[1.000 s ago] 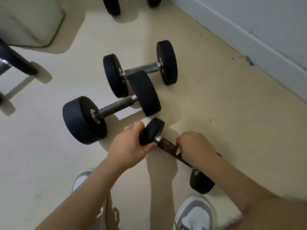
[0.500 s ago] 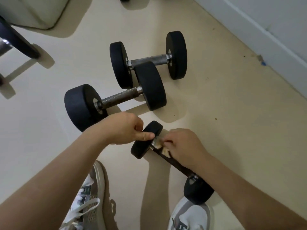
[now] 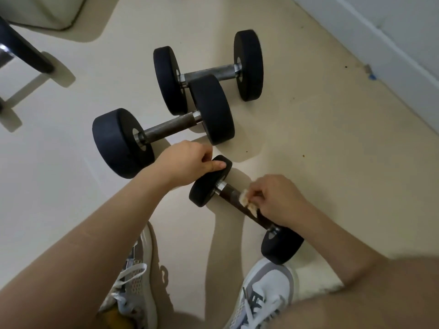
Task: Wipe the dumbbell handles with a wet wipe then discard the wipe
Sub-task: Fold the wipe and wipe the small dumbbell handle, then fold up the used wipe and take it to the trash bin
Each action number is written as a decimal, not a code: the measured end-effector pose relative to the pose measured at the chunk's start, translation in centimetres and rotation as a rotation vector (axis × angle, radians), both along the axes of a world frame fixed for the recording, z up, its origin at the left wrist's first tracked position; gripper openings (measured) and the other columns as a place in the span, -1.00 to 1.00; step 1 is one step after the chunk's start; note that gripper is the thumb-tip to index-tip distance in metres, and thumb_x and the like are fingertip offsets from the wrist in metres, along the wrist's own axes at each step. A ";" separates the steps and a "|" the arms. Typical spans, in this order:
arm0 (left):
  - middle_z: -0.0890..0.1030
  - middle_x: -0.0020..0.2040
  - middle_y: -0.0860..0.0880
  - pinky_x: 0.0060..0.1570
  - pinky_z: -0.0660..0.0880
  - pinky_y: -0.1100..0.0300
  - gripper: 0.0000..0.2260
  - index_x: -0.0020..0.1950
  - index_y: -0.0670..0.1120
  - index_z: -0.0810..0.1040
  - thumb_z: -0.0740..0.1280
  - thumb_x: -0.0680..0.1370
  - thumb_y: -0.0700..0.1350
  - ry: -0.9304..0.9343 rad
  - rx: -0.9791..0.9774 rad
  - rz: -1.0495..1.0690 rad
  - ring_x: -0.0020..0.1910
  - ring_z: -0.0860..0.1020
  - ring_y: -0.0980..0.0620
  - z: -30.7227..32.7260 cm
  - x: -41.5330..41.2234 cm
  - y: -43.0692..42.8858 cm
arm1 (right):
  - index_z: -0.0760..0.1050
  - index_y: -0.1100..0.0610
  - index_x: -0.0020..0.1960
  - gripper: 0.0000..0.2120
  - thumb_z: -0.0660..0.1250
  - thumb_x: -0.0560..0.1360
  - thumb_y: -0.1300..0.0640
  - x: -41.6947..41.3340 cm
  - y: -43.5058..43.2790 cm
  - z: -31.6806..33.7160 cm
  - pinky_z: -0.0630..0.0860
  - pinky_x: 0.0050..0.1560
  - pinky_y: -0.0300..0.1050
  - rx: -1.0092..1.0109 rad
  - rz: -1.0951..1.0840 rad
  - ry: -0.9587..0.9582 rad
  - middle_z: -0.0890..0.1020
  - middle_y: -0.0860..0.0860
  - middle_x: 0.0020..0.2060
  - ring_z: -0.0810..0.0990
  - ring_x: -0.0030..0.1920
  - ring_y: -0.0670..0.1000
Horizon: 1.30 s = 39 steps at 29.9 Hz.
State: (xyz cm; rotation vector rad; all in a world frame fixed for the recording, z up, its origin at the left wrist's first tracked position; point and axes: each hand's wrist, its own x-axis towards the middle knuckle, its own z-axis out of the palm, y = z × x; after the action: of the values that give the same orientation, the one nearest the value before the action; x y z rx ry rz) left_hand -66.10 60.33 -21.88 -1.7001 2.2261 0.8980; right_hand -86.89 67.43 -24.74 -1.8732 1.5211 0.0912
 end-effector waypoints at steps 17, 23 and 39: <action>0.56 -0.10 0.11 -0.14 0.43 0.28 -0.94 -0.04 0.10 0.61 0.35 0.52 -0.01 0.015 -0.052 -0.102 -0.14 0.50 0.15 0.8 -2.5 -1.1 | 0.66 0.09 -0.12 -0.86 0.36 0.44 0.26 -0.9 -2.2 0.3 0.45 -0.24 -0.28 0.270 -0.275 -0.216 0.64 -0.05 -0.26 0.58 -0.23 -0.09; 0.65 -0.24 0.02 -0.20 0.58 0.14 -0.72 -0.08 -0.02 0.60 0.20 0.59 0.12 0.625 0.075 0.137 -0.27 0.62 0.10 3.5 -5.3 -2.6 | 0.62 0.11 0.00 -0.82 0.38 0.45 0.32 -1.7 -6.1 5.2 0.47 -0.24 -0.22 0.236 -0.811 -0.938 0.69 0.03 -0.22 0.62 -0.22 -0.06; 0.53 -0.18 -0.18 -0.14 0.43 0.13 -0.80 -0.07 -0.11 0.69 0.31 0.56 -0.05 0.981 0.675 0.538 -0.23 0.44 0.00 38.1 -9.1 -2.4 | 0.64 -0.08 0.04 -0.65 0.49 0.35 0.27 -1.9 -4.1 43.5 0.57 -0.01 -0.25 -0.013 -0.927 -0.801 0.69 -0.10 -0.14 0.65 -0.07 -0.11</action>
State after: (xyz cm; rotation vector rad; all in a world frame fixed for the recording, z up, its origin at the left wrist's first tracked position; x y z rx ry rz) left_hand -75.15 57.93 16.19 -1.6672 1.4177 2.6831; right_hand -88.81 63.31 18.73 -0.8446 1.5894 -0.9620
